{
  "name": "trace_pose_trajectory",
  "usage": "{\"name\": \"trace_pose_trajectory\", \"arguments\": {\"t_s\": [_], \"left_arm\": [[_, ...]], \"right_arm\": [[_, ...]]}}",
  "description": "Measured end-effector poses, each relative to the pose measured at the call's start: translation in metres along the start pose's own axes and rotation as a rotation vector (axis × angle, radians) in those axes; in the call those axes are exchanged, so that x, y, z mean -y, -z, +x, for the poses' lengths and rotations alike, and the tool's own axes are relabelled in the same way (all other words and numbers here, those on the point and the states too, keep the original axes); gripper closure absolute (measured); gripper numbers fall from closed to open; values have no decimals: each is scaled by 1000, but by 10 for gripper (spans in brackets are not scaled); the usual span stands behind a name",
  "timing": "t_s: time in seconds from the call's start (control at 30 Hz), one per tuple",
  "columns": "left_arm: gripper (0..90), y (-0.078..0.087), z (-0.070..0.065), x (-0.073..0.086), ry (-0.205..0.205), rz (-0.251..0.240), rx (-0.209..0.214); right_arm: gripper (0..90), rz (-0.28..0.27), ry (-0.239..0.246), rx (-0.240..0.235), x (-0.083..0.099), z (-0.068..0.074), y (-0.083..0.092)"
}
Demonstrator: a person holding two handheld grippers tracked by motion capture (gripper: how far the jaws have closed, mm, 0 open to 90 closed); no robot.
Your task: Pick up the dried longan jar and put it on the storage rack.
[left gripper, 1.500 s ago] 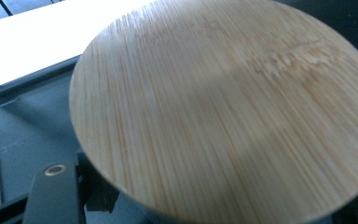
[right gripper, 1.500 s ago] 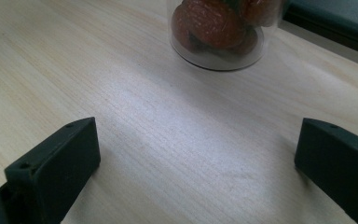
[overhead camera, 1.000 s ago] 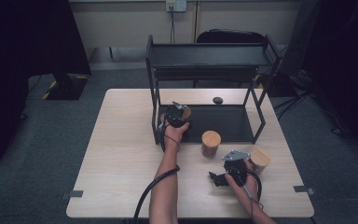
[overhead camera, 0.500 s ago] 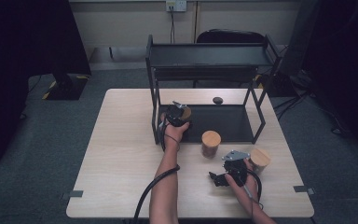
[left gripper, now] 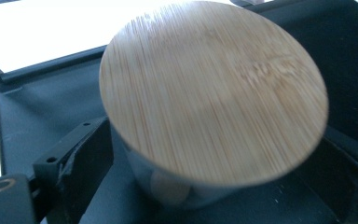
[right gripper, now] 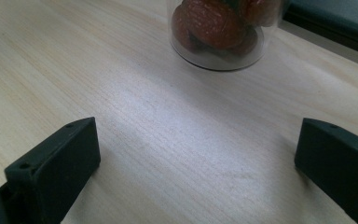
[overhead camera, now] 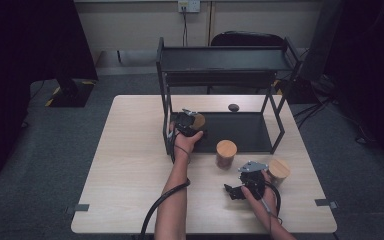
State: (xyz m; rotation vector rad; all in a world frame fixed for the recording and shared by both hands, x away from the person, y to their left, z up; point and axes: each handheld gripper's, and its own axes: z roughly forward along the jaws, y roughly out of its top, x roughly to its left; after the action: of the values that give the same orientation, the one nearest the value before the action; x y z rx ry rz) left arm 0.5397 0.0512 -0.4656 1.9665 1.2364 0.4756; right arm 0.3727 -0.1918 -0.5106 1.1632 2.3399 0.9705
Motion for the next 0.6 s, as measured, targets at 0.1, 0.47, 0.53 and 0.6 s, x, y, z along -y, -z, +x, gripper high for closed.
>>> {"name": "trace_pose_trajectory", "arguments": {"t_s": [0.1, 0.47, 0.53, 0.6], "left_arm": [[74, 5, 0, 3, 1, -4, 10], [71, 19, -3, 12, 9, -15, 49], [72, 21, -4, 13, 6, -19, 57], [73, 23, -5, 15, 9, -22, 60]], "right_arm": [[0, 0, 0, 0, 0, 0, 0], [0, 0, 0, 0, 0, 0, 0], [0, 0, 1, 0, 0, 0, 0], [0, 0, 1, 0, 0, 0, 0]]}}
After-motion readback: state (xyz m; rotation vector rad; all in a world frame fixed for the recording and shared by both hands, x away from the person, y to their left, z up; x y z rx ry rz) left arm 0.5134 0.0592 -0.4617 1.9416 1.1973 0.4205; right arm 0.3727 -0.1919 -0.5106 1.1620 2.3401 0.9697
